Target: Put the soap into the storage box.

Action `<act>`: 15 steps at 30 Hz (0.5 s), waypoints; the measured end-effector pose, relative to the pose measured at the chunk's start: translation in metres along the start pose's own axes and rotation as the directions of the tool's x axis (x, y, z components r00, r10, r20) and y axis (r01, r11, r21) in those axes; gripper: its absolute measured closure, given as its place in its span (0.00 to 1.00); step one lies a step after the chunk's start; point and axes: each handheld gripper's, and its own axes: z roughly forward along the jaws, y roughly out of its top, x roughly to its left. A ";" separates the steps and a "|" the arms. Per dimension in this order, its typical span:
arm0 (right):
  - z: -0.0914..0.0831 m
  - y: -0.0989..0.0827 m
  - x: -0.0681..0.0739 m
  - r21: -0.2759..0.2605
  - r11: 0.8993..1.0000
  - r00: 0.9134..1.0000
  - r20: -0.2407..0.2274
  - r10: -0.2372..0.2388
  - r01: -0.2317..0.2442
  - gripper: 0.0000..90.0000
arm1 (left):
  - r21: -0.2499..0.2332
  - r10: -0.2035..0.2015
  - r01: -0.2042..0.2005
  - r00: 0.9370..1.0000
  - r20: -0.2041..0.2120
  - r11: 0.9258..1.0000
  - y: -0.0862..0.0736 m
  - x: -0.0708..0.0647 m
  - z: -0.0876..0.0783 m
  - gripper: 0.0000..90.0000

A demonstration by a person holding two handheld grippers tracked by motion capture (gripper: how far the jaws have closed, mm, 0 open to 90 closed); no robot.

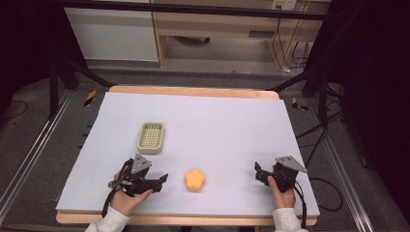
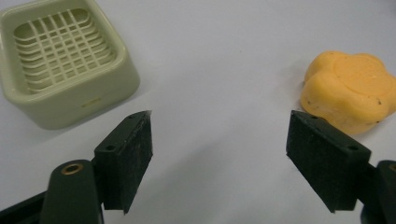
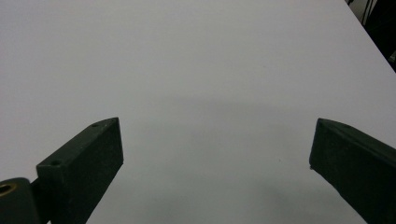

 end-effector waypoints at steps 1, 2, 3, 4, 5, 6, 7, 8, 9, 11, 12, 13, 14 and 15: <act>0.000 0.000 0.000 0.001 1.000 1.000 -0.002 0.000 0.000 0.04 | 0.000 0.000 0.000 1.000 0.006 1.000 0.001 -0.002 0.001 0.25; 0.000 0.000 0.000 0.000 1.000 1.000 -0.001 0.000 0.000 0.04 | -0.001 -0.003 0.003 1.000 0.014 1.000 0.001 -0.003 0.001 0.25; 0.000 0.000 0.000 0.002 1.000 1.000 -0.004 0.000 0.000 0.04 | -0.002 -0.003 0.003 1.000 0.019 1.000 0.002 -0.004 0.002 0.25; 0.000 0.000 0.000 0.002 1.000 1.000 -0.004 0.000 0.000 0.04 | -0.003 -0.001 0.001 1.000 0.023 1.000 0.003 -0.006 0.002 0.24; 0.000 0.000 0.000 0.002 1.000 1.000 -0.003 0.000 0.000 0.04 | -0.004 0.003 -0.003 1.000 0.025 1.000 0.004 -0.007 0.003 0.24; 0.000 0.000 0.000 0.002 1.000 1.000 -0.004 -0.001 0.001 0.04 | -0.004 0.007 -0.007 1.000 0.030 1.000 0.005 -0.009 0.003 0.24; 0.000 0.000 0.000 0.002 1.000 1.000 -0.003 -0.002 0.002 0.04 | -0.004 0.012 -0.012 0.999 0.032 1.000 0.006 -0.010 0.003 0.24; 0.000 0.000 0.000 0.002 1.000 1.000 0.000 -0.002 0.002 0.04 | -0.007 0.011 -0.011 0.999 0.034 1.000 0.007 -0.011 0.004 0.24; 0.000 0.000 0.001 0.005 1.000 1.000 -0.001 -0.003 0.003 0.04 | -0.006 0.013 -0.012 0.999 0.037 1.000 0.008 -0.012 0.004 0.24; 0.000 0.000 0.000 0.007 1.000 1.000 -0.002 -0.006 0.006 0.04 | -0.006 0.018 -0.018 0.999 0.043 1.000 0.009 -0.014 0.004 0.24; 0.000 0.000 0.001 0.008 1.000 1.000 -0.002 -0.006 0.006 0.04 | -0.008 0.018 -0.018 0.999 0.046 1.000 0.010 -0.015 0.005 0.24; 0.000 0.000 0.000 0.008 1.000 1.000 -0.003 -0.004 0.004 0.04 | -0.011 0.019 -0.018 0.999 0.050 1.000 0.011 -0.016 0.005 0.23; 0.000 0.000 0.000 0.008 1.000 1.000 -0.003 -0.004 0.004 0.04 | -0.011 0.019 -0.018 0.999 0.050 1.000 0.011 -0.016 0.005 0.23; 0.001 0.000 0.000 0.008 1.000 1.000 -0.003 -0.005 0.005 0.04 | -0.008 0.024 -0.023 0.998 0.051 1.000 0.011 -0.017 0.005 0.23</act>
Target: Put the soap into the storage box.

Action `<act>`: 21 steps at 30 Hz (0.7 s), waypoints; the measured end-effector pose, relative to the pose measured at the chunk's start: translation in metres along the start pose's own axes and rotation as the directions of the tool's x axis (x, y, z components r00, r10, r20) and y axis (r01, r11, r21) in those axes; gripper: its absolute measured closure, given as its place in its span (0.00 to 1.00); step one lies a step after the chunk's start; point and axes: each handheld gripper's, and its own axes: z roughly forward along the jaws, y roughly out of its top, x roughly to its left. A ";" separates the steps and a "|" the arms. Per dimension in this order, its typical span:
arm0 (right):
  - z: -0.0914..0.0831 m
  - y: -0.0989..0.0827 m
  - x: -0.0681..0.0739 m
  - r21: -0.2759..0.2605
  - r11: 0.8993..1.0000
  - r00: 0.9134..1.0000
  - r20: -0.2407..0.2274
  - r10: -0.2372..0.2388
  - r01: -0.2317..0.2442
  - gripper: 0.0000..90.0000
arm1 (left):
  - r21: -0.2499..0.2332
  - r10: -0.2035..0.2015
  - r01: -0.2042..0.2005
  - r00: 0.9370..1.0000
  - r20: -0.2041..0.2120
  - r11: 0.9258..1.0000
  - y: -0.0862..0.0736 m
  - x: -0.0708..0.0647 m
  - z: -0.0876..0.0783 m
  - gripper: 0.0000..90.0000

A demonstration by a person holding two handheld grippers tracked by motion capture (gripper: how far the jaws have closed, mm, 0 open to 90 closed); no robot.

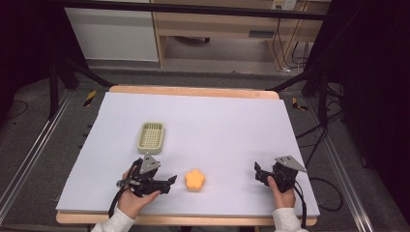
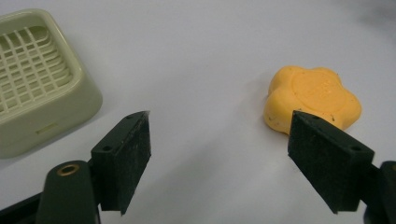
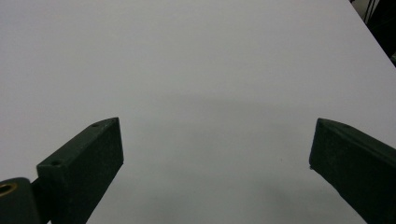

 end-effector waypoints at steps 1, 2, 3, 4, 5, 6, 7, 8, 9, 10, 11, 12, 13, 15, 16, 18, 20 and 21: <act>0.000 0.000 0.000 0.000 1.000 1.000 0.000 0.000 0.000 0.04 | 0.000 0.000 0.000 1.000 0.002 1.000 0.001 -0.001 0.001 0.23; 0.000 0.000 0.000 0.000 1.000 1.000 -0.003 0.001 -0.001 0.04 | 0.002 0.004 -0.004 1.000 0.004 1.000 0.001 -0.002 0.001 0.23; 0.000 0.000 0.000 0.000 1.000 1.000 -0.002 0.002 -0.002 0.04 | -0.001 0.002 -0.002 1.000 0.006 1.000 0.002 -0.003 0.002 0.23; 0.000 0.000 0.000 0.001 1.000 1.000 0.001 0.003 -0.003 0.04 | 0.002 0.010 -0.010 1.000 0.010 1.000 0.004 -0.004 0.002 0.23; 0.000 0.000 0.000 0.001 1.000 1.000 0.000 0.003 -0.003 0.04 | -0.002 0.008 -0.008 1.000 0.012 1.000 0.005 -0.005 0.002 0.23; 0.000 0.000 0.000 0.002 1.000 1.000 0.003 0.004 -0.004 0.04 | -0.004 0.014 -0.014 1.000 0.017 1.000 0.007 -0.008 0.003 0.23; 0.000 0.000 0.000 0.002 1.000 1.000 0.003 0.004 -0.004 0.04 | -0.004 0.014 -0.014 1.000 0.017 1.000 0.007 -0.008 0.003 0.23; 0.000 0.000 0.000 0.002 1.000 1.000 0.003 0.004 -0.004 0.04 | -0.003 0.016 -0.016 1.000 0.022 1.000 0.009 -0.009 0.004 0.23; 0.000 0.000 0.000 0.002 1.000 1.000 0.003 0.004 -0.004 0.04 | 0.000 0.020 -0.020 1.000 0.024 1.000 0.010 -0.010 0.005 0.23; 0.000 0.000 0.000 0.002 1.000 1.000 0.006 0.003 -0.003 0.04 | 0.005 0.028 -0.028 0.999 0.029 1.000 0.012 -0.014 0.007 0.23; 0.000 0.000 0.000 0.002 1.000 1.000 0.006 0.003 -0.003 0.04 | 0.005 0.028 -0.028 0.999 0.029 1.000 0.012 -0.014 0.007 0.22; 0.000 0.000 0.000 0.001 1.000 1.000 0.007 0.003 -0.003 0.04 | 0.008 0.034 -0.034 0.999 0.032 0.999 0.013 -0.015 0.009 0.22; 0.000 0.000 0.000 0.000 1.000 1.000 0.008 0.001 -0.001 0.04 | 0.012 0.039 -0.040 0.999 0.035 0.999 0.013 -0.016 0.010 0.22; 0.000 0.000 0.001 0.000 1.000 1.000 0.007 -0.003 0.003 0.04 | 0.016 0.046 -0.047 0.998 0.035 0.999 0.014 -0.019 0.012 0.22; 0.000 0.000 0.001 0.000 1.000 1.000 0.007 -0.004 0.004 0.04 | 0.019 0.047 -0.048 0.998 0.038 0.999 0.015 -0.020 0.012 0.22; 0.000 0.000 0.001 0.005 1.000 1.000 0.004 -0.004 0.004 0.04 | 0.020 0.051 -0.052 0.998 0.041 0.998 0.017 -0.021 0.014 0.22; 0.000 0.000 0.001 -0.006 1.000 1.000 0.006 -0.009 0.009 0.04 | 0.018 0.055 -0.056 0.997 0.045 0.998 0.019 -0.023 0.015 0.22; 0.000 0.000 0.001 -0.006 1.000 1.000 0.006 -0.009 0.009 0.04 | 0.018 0.055 -0.056 0.997 0.045 0.998 0.019 -0.023 0.015 0.22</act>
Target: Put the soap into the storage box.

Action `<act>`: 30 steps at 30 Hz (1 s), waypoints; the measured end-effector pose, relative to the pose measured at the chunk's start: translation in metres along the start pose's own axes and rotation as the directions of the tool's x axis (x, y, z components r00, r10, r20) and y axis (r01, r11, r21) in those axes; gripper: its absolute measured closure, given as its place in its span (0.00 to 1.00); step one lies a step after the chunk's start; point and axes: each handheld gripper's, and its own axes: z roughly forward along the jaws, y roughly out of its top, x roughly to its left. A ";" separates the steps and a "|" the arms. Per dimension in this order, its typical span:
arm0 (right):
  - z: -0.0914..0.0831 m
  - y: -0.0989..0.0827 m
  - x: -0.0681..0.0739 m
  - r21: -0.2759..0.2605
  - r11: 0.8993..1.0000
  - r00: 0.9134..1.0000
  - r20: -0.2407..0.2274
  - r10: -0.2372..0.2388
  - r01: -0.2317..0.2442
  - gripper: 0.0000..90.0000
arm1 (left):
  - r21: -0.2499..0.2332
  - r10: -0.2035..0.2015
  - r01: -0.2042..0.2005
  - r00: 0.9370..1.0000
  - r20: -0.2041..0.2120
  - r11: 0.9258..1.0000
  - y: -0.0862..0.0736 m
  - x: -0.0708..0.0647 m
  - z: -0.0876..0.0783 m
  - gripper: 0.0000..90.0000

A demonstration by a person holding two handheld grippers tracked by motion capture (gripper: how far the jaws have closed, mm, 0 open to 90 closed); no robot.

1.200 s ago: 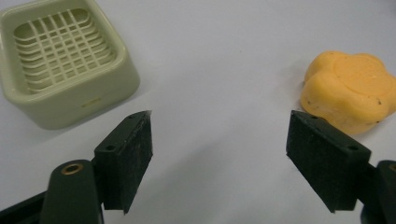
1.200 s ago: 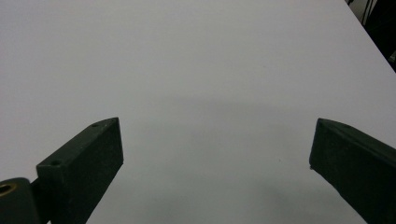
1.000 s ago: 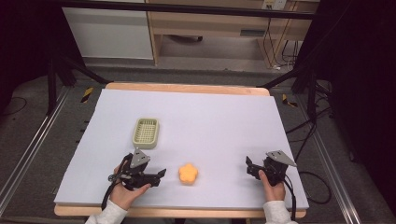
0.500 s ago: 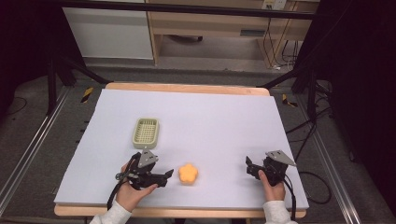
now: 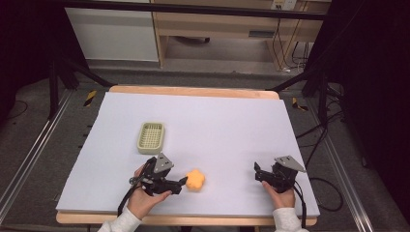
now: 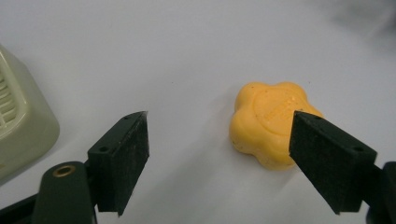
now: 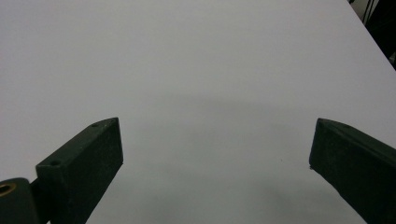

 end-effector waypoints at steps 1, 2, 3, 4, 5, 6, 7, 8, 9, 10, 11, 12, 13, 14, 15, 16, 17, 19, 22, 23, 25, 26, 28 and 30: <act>-0.001 0.000 0.000 -0.006 1.000 1.000 0.000 -0.002 0.002 0.05 | -0.002 0.002 -0.002 1.000 0.000 1.000 0.001 -0.001 0.000 0.22; -0.001 0.000 0.000 -0.012 1.000 1.000 0.012 0.000 0.000 0.06 | -0.002 0.006 -0.006 1.000 0.003 1.000 0.003 -0.001 0.001 0.22; -0.002 -0.001 0.000 -0.018 1.000 1.000 0.005 -0.001 0.001 0.03 | -0.004 0.005 -0.005 1.000 0.004 1.000 0.003 -0.002 0.001 0.22; -0.003 -0.001 0.000 -0.032 0.999 1.000 -0.014 -0.002 0.002 0.03 | -0.003 0.011 -0.010 1.000 0.008 1.000 0.005 -0.003 0.001 0.22; -0.003 -0.001 0.000 -0.032 0.999 1.000 -0.014 -0.002 0.002 0.03 | -0.003 0.011 -0.010 1.000 0.008 1.000 0.005 -0.003 0.001 0.22; -0.004 -0.002 0.000 -0.042 0.999 1.000 -0.018 -0.004 0.003 0.04 | -0.003 0.010 -0.010 1.000 0.009 1.000 0.006 -0.004 0.002 0.22; -0.005 -0.002 0.000 -0.052 0.999 1.000 -0.017 -0.006 0.005 0.03 | -0.003 0.013 -0.013 1.000 0.011 1.000 0.007 -0.004 0.002 0.22; -0.005 -0.002 0.000 -0.052 0.999 1.000 -0.017 -0.006 0.005 0.03 | -0.002 0.015 -0.015 1.000 0.012 1.000 0.008 -0.005 0.003 0.22; -0.005 -0.002 0.000 -0.053 0.999 1.000 -0.019 -0.008 0.007 0.03 | -0.002 0.015 -0.015 1.000 0.014 1.000 0.008 -0.005 0.003 0.22; -0.006 -0.002 0.000 -0.057 0.998 1.000 -0.027 -0.014 0.012 0.03 | 0.001 0.020 -0.020 1.000 0.016 1.000 0.009 -0.006 0.004 0.22; -0.006 -0.002 0.000 -0.057 0.998 0.999 -0.032 -0.016 0.014 0.04 | 0.003 0.023 -0.023 1.000 0.018 1.000 0.010 -0.007 0.005 0.21; -0.005 -0.002 0.000 -0.053 0.998 0.999 -0.029 -0.019 0.017 0.04 | 0.006 0.026 -0.026 0.999 0.020 1.000 0.010 -0.007 0.006 0.21; -0.005 -0.002 0.001 -0.049 0.999 0.999 -0.029 -0.021 0.019 0.04 | 0.010 0.028 -0.028 0.999 0.021 1.000 0.010 -0.008 0.007 0.21; -0.005 -0.002 0.001 -0.044 0.999 0.999 -0.029 -0.018 0.017 0.04 | 0.014 0.031 -0.031 0.999 0.021 0.999 0.011 -0.009 0.008 0.21; -0.004 -0.002 0.002 -0.035 0.999 0.999 -0.027 -0.028 0.027 0.04 | 0.021 0.035 -0.036 0.999 0.024 0.999 0.011 -0.010 0.010 0.21; -0.004 -0.002 0.002 -0.035 0.999 0.999 -0.027 -0.028 0.027 0.04 | 0.021 0.035 -0.036 0.999 0.024 0.999 0.011 -0.010 0.010 0.21; -0.003 -0.002 0.002 -0.032 0.999 0.999 -0.026 -0.034 0.033 0.04 | 0.024 0.038 -0.038 0.999 0.026 0.999 0.011 -0.011 0.011 0.21; -0.002 -0.001 0.003 -0.024 0.999 0.999 -0.025 -0.040 0.040 0.05 | 0.030 0.042 -0.043 0.999 0.029 0.999 0.012 -0.012 0.013 0.21; -0.002 -0.001 0.003 -0.025 0.999 0.999 -0.024 -0.045 0.045 0.05 | 0.035 0.049 -0.050 0.998 0.027 0.998 0.012 -0.013 0.015 0.21; -0.002 -0.001 0.003 -0.024 0.999 0.999 -0.026 -0.046 0.045 0.05 | 0.038 0.051 -0.052 0.998 0.030 0.998 0.012 -0.013 0.016 0.21; -0.002 -0.001 0.003 -0.024 0.999 0.999 -0.025 -0.044 0.044 0.05 | 0.041 0.052 -0.053 0.998 0.032 0.998 0.012 -0.014 0.017 0.20; -0.002 -0.001 0.003 -0.023 0.999 0.999 -0.026 -0.044 0.043 0.05 | 0.042 0.055 -0.056 0.998 0.035 0.998 0.012 -0.015 0.018 0.20; -0.002 -0.001 0.003 -0.022 0.999 0.999 -0.027 -0.043 0.043 0.05 | 0.045 0.062 -0.064 0.997 0.037 0.997 0.013 -0.016 0.019 0.20; -0.002 -0.001 0.003 -0.020 0.999 0.999 -0.029 -0.041 0.041 0.05 | 0.051 0.061 -0.064 0.997 0.042 0.997 0.014 -0.018 0.020 0.19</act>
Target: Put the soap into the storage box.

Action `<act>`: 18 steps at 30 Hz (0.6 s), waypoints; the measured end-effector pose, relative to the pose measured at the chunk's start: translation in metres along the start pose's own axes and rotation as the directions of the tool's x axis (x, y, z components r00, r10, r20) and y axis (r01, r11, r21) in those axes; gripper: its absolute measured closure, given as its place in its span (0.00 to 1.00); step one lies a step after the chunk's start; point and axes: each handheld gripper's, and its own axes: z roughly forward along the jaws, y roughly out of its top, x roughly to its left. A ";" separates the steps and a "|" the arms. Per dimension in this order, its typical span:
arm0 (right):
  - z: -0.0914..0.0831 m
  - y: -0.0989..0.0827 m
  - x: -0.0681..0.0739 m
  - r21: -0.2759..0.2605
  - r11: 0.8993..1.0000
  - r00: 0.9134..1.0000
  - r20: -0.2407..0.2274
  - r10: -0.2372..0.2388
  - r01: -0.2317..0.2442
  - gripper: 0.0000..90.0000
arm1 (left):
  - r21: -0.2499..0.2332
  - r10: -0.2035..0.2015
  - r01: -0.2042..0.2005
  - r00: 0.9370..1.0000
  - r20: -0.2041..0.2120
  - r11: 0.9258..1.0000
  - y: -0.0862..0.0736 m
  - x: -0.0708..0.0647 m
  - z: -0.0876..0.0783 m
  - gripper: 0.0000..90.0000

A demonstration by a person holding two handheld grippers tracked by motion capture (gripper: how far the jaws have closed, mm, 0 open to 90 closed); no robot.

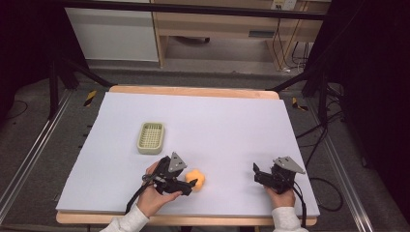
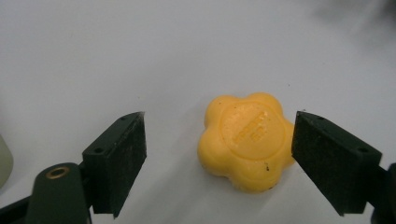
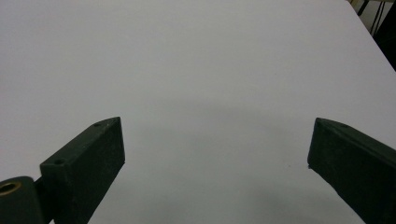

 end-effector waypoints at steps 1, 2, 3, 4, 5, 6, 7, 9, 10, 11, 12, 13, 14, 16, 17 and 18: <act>0.000 0.000 0.000 0.000 1.000 1.000 0.000 0.000 0.000 0.05 | 0.005 0.007 -0.007 1.000 0.001 1.000 0.000 0.000 0.000 0.19; 0.000 0.000 0.000 0.000 1.000 1.000 0.001 -0.001 0.001 0.05 | 0.009 0.008 -0.008 1.000 0.001 1.000 0.001 -0.001 0.001 0.19; 0.000 0.000 0.000 0.000 1.000 1.000 0.000 0.000 0.000 0.05 | 0.013 0.012 -0.012 1.000 0.002 1.000 0.001 -0.001 0.002 0.19; 0.000 0.000 0.000 0.000 1.000 1.000 -0.001 0.000 0.000 0.05 | 0.016 0.013 -0.013 1.000 0.003 1.000 0.001 -0.002 0.003 0.19; 0.000 0.000 0.000 0.000 1.000 1.000 -0.001 0.000 0.000 0.05 | 0.020 0.014 -0.015 1.000 0.005 1.000 0.001 -0.003 0.004 0.18; 0.000 0.000 0.000 0.000 1.000 1.000 -0.002 0.002 -0.002 0.05 | 0.024 0.022 -0.022 1.000 0.005 0.999 0.001 -0.004 0.005 0.18; 0.000 0.000 0.000 0.000 1.000 1.000 -0.002 0.002 -0.002 0.05 | 0.026 0.023 -0.024 1.000 0.008 0.999 0.001 -0.005 0.006 0.18; 0.000 0.000 0.000 0.000 1.000 1.000 -0.003 0.002 -0.002 0.05 | 0.032 0.029 -0.029 0.999 0.013 0.999 0.001 -0.007 0.008 0.18; 0.000 0.000 0.000 0.000 1.000 1.000 -0.003 0.002 -0.002 0.05 | 0.033 0.032 -0.033 0.999 0.015 0.999 0.001 -0.008 0.008 0.18; 0.000 0.000 0.000 0.000 1.000 1.000 -0.004 0.001 -0.001 0.05 | 0.035 0.037 -0.038 0.999 0.015 0.999 0.002 -0.008 0.009 0.18; 0.000 0.000 0.000 0.000 1.000 1.000 -0.004 0.001 -0.001 0.05 | 0.037 0.037 -0.038 0.999 0.017 0.999 0.002 -0.009 0.009 0.17; 0.000 0.000 0.000 0.002 1.000 1.000 -0.005 0.002 -0.002 0.05 | 0.038 0.038 -0.038 0.999 0.020 0.999 0.002 -0.010 0.010 0.17; 0.000 0.000 0.000 0.002 1.000 1.000 -0.005 0.004 -0.004 0.05 | 0.041 0.042 -0.043 0.999 0.019 0.998 0.002 -0.010 0.010 0.17; 0.000 0.000 0.000 0.002 1.000 1.000 -0.005 0.003 -0.003 0.05 | 0.047 0.050 -0.051 0.998 0.023 0.998 0.002 -0.012 0.012 0.17; 0.000 0.000 0.000 0.002 1.000 1.000 -0.005 0.002 -0.002 0.05 | 0.052 0.050 -0.051 0.998 0.024 0.997 0.002 -0.013 0.014 0.17; 0.000 0.000 0.000 0.002 1.000 1.000 -0.005 0.002 -0.002 0.05 | 0.060 0.058 -0.059 0.998 0.024 0.996 0.002 -0.014 0.015 0.16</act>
